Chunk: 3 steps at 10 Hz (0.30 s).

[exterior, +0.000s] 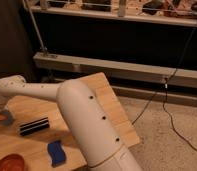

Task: Place the pepper in the ceramic cup

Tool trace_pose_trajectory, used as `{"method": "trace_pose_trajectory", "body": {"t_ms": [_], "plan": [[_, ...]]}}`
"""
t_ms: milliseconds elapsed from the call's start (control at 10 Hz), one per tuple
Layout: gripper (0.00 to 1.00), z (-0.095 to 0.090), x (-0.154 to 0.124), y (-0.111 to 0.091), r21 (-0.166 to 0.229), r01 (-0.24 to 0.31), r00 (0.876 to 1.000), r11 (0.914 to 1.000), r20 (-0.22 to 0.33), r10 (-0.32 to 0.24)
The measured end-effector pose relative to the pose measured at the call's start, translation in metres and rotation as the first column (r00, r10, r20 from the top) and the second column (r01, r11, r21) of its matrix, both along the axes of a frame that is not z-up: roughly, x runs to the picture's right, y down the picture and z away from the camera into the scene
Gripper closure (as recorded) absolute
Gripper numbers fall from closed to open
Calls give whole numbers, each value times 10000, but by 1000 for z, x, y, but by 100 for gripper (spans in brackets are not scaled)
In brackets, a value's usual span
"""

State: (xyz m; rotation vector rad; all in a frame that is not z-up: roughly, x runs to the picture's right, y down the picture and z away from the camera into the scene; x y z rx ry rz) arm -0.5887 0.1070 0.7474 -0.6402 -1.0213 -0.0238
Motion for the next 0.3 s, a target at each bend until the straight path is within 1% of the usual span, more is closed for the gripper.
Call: {"method": "trace_pose_trajectory", "body": {"t_ms": [300], "plan": [[20, 2, 10, -2, 53, -9, 10000, 10000, -36, 9]]}}
